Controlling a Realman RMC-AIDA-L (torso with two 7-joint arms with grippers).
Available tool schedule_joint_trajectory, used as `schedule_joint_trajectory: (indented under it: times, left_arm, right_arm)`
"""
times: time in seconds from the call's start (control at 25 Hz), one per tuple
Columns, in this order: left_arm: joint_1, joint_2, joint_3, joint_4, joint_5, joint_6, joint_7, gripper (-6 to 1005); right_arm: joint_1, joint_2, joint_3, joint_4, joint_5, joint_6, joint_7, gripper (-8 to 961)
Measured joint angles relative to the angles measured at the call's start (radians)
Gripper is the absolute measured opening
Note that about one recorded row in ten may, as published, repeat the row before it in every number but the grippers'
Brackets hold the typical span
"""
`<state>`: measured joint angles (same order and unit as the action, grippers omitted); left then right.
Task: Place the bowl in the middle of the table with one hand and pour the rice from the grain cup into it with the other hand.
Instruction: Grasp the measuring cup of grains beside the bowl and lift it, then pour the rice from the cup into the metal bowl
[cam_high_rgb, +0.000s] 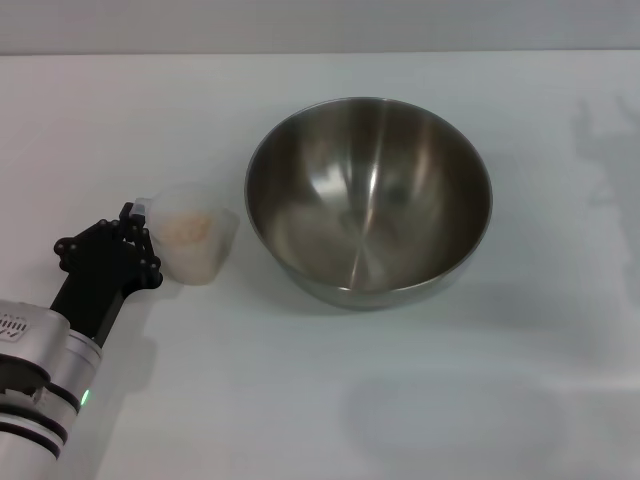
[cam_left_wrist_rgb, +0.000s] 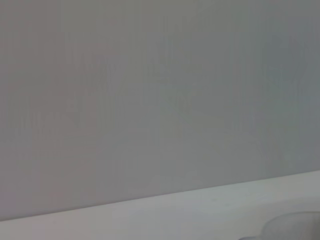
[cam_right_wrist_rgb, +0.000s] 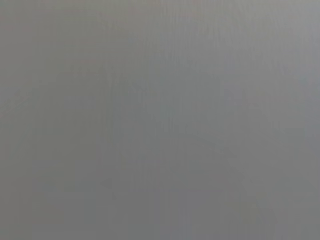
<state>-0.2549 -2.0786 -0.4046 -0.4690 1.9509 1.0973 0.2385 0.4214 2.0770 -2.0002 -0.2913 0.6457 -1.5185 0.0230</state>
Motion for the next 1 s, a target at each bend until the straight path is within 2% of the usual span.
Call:
schedule_joint_trajectory:
  times: [0.2,0.56,0.6,0.64,0.68,0.72,0.84,0.92,1.0]
  left_arm:
    - [0.000,0.000,-0.001,-0.002,0.000,0.020,0.001,28]
    - [-0.018,0.001,-0.037,0.014,0.006,0.171,0.066,27]
    - [-0.033,0.001,-0.041,0.013,0.007,0.211,0.140,27]
    - [-0.033,0.001,-0.041,0.013,0.007,0.211,0.140,27]
    - [-0.050,0.001,-0.041,0.007,0.009,0.247,0.235,27]
    - [-0.050,0.001,-0.041,0.007,0.009,0.247,0.235,27]
    - [-0.084,0.001,-0.035,-0.020,0.014,0.279,0.425,27]
    - [-0.118,0.000,-0.032,-0.059,0.041,0.287,0.640,28]
    - [-0.132,-0.001,-0.029,-0.073,0.063,0.284,0.725,28]
  right_arm:
    - [0.000,0.000,-0.001,-0.003,0.000,0.000,0.000,481]
    - [0.002,0.000,-0.012,-0.002,0.000,0.000,0.000,481]
    - [0.003,0.000,-0.012,-0.003,0.000,0.000,0.000,481]
    - [0.003,0.000,-0.012,-0.003,0.000,0.000,0.000,481]
    - [0.007,0.000,-0.012,-0.002,0.000,0.000,0.000,481]
    - [0.007,0.000,-0.012,-0.002,0.000,0.000,0.000,481]
    - [0.014,0.000,-0.012,0.002,0.000,0.000,0.000,481]
    - [0.015,0.000,-0.012,0.003,0.000,0.003,0.000,481]
    - [0.016,0.000,-0.012,0.003,0.000,0.007,0.000,481]
